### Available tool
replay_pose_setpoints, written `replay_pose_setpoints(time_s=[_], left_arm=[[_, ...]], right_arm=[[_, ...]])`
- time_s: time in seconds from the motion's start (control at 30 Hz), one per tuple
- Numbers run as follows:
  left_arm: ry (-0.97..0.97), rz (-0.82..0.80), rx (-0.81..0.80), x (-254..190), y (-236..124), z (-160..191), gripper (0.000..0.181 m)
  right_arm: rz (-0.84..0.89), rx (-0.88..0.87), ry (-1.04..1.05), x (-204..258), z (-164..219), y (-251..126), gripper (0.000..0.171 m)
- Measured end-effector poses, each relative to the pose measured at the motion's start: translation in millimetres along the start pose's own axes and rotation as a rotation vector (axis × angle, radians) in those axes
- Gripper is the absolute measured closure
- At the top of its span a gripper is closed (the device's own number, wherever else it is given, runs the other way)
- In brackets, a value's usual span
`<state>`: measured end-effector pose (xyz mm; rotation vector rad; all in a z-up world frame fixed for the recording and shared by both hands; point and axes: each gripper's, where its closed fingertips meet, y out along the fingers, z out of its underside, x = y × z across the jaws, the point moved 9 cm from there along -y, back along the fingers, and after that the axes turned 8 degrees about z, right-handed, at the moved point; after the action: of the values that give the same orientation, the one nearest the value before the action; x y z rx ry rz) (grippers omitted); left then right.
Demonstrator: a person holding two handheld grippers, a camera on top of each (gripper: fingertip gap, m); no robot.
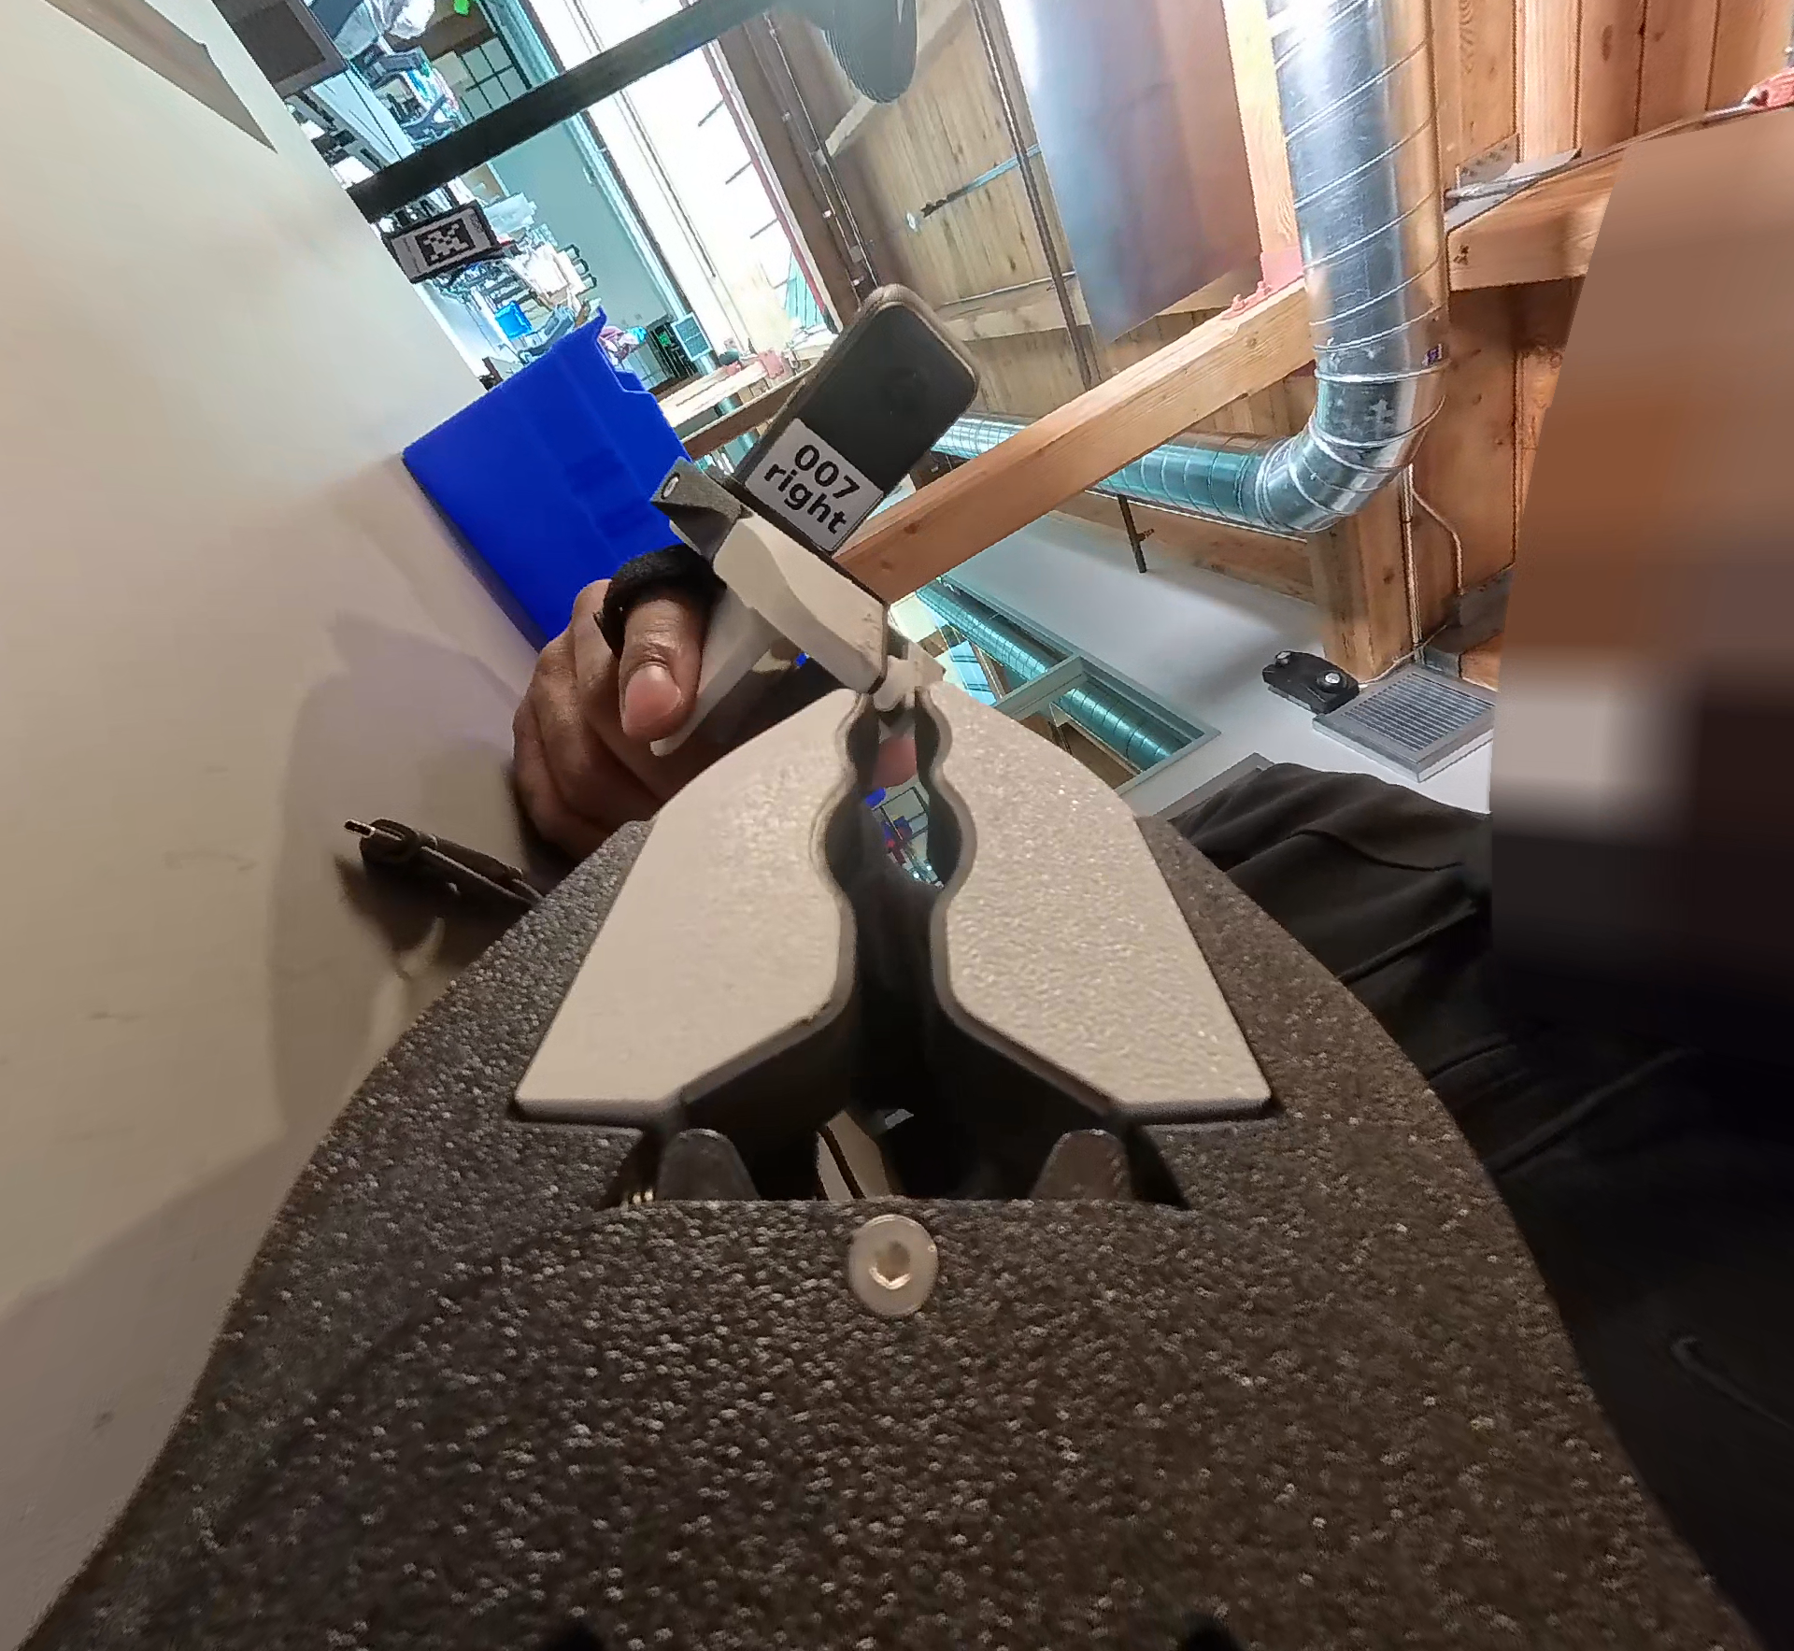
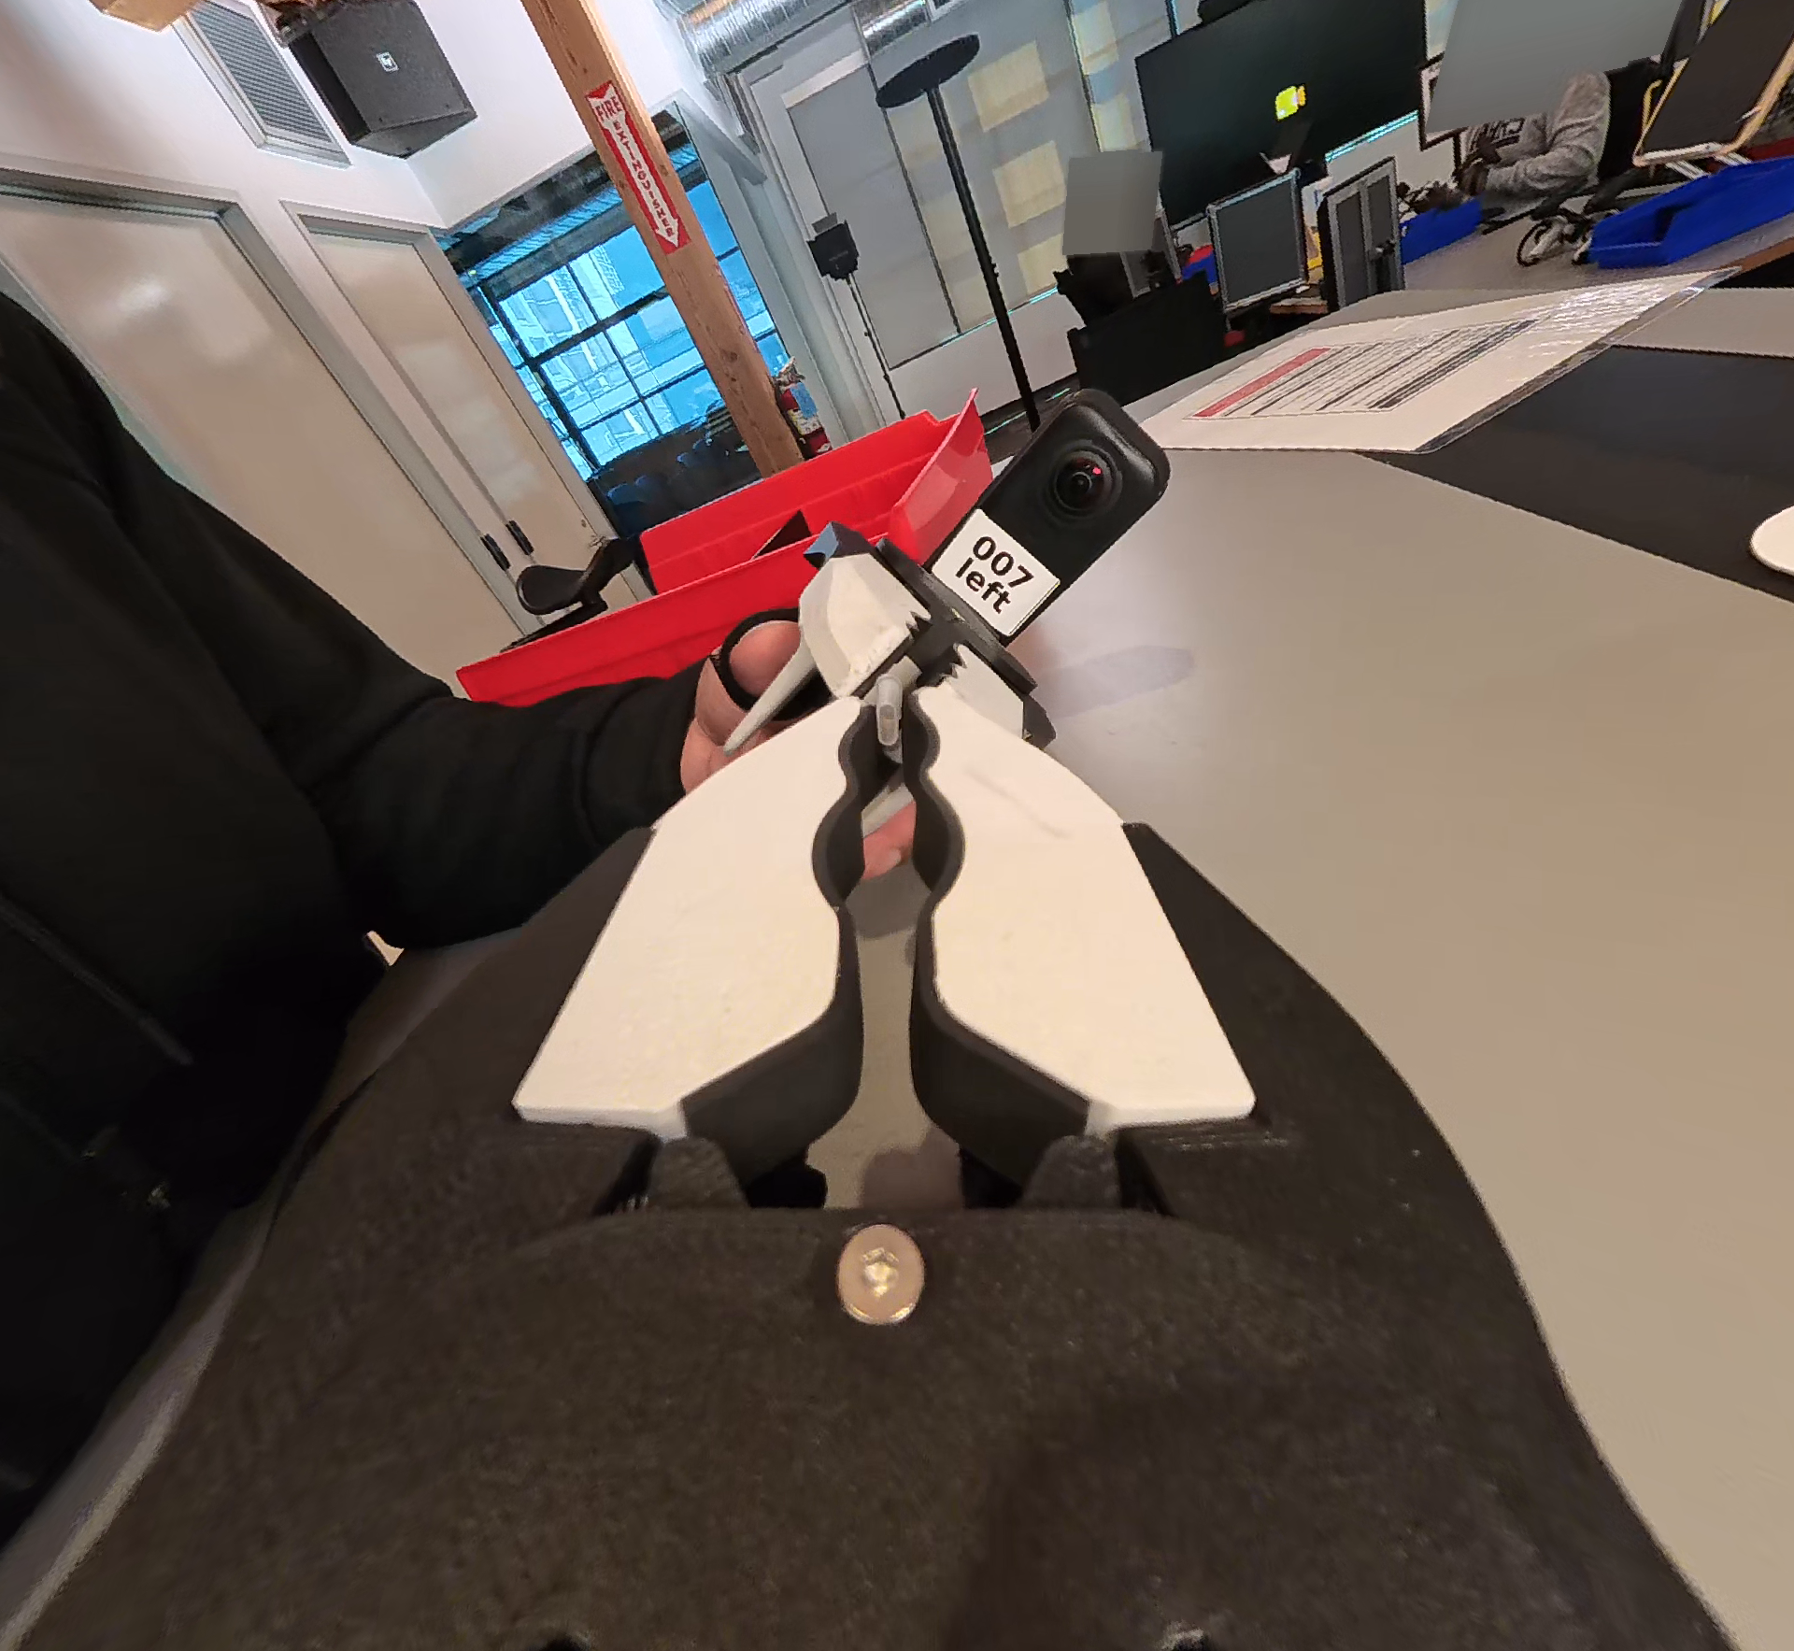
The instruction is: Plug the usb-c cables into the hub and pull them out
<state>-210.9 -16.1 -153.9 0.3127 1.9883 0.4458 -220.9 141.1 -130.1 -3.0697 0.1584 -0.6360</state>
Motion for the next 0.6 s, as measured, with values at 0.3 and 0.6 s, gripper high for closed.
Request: replay_pose_setpoints(time_s=[0.3, 0.6], left_arm=[[-0.012, -0.131, -0.042, 4.5, -7.1, -3.7, 0.163], [-0.08, -0.161, -0.03, 8.4, -9.9, -1.5, 0.151]], right_arm=[[0.103, 0.014, -0.191, 6.4, -1.9, -0.8, 0.166], [0.236, 0.081, -0.385, 10.9, -0.4, 1.9, 0.167]])
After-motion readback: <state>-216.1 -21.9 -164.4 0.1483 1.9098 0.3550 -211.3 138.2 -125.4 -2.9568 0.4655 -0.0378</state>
